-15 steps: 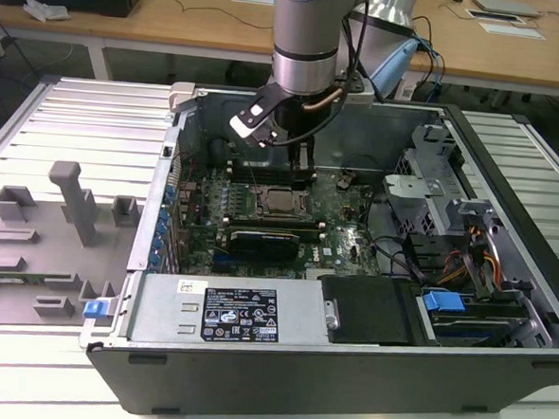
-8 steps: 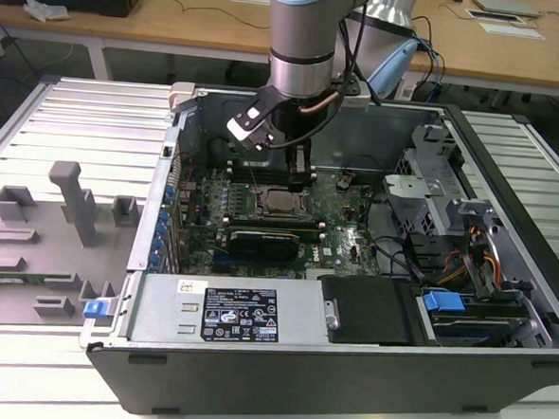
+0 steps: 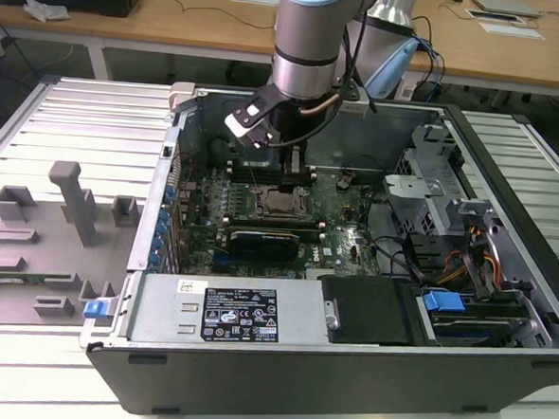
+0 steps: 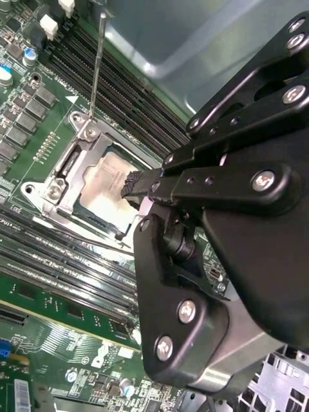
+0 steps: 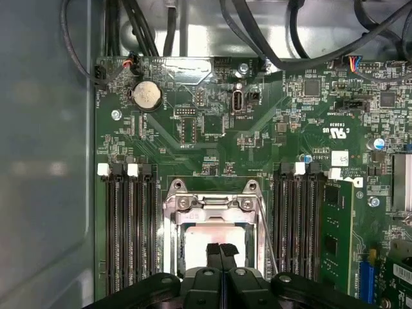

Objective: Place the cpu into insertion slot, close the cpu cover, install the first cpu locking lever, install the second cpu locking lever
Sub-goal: 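Close the cpu cover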

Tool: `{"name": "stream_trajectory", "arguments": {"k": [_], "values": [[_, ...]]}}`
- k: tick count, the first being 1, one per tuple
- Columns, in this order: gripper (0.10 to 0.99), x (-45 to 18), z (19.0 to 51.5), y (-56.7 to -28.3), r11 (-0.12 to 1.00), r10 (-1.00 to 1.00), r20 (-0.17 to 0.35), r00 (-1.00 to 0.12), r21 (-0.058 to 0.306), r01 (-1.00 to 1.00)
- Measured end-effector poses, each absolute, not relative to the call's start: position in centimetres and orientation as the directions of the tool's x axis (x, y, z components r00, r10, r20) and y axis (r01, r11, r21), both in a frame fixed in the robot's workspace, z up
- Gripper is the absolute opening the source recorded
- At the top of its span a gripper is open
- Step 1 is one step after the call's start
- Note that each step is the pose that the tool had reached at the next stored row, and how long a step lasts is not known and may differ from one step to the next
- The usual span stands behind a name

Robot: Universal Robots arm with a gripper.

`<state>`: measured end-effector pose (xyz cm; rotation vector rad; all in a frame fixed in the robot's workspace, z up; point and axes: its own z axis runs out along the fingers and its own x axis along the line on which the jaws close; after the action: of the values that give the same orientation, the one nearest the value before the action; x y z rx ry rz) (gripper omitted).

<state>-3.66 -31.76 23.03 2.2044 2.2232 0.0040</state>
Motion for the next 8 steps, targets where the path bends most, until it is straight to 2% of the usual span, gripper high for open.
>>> {"name": "stream_trajectory", "arguments": {"k": [8], "values": [[0.106,-3.78,22.75,-32.20,0.033,0.999,-0.006,-0.033,0.009,0.999]]}}
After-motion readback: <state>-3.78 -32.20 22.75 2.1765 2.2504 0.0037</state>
